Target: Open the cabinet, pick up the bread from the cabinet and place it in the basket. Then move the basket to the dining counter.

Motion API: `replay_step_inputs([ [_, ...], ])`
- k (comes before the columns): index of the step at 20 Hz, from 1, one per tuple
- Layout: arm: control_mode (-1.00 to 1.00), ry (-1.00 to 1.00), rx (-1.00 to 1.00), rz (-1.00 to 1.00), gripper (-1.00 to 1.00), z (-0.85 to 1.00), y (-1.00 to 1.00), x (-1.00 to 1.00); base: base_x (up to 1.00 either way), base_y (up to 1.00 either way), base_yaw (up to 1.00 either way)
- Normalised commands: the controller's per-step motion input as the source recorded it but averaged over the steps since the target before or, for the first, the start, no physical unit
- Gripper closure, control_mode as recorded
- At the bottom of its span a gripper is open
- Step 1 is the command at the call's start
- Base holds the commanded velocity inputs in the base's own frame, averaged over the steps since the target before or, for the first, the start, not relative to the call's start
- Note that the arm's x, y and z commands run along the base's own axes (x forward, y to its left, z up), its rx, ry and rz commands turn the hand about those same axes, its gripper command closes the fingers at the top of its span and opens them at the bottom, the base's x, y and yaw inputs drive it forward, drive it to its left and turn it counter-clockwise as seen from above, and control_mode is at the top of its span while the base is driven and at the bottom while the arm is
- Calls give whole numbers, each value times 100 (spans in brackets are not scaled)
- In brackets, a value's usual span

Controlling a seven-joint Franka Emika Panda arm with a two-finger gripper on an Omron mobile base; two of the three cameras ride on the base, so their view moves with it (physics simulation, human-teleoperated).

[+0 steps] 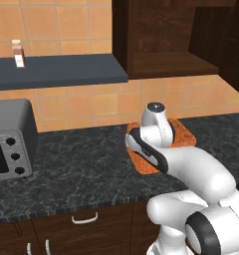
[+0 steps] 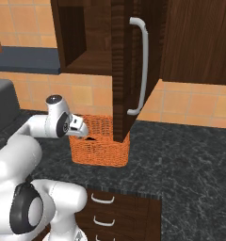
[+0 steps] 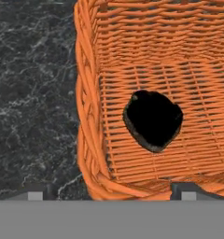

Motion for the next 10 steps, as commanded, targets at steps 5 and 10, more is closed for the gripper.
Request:
replay_step_inputs([
  [5, -100, 9, -3, 11, -100, -52, 0, 17, 0, 0, 0],
  [10, -100, 8, -1, 9, 100, -40, 0, 0, 0, 0, 0],
])
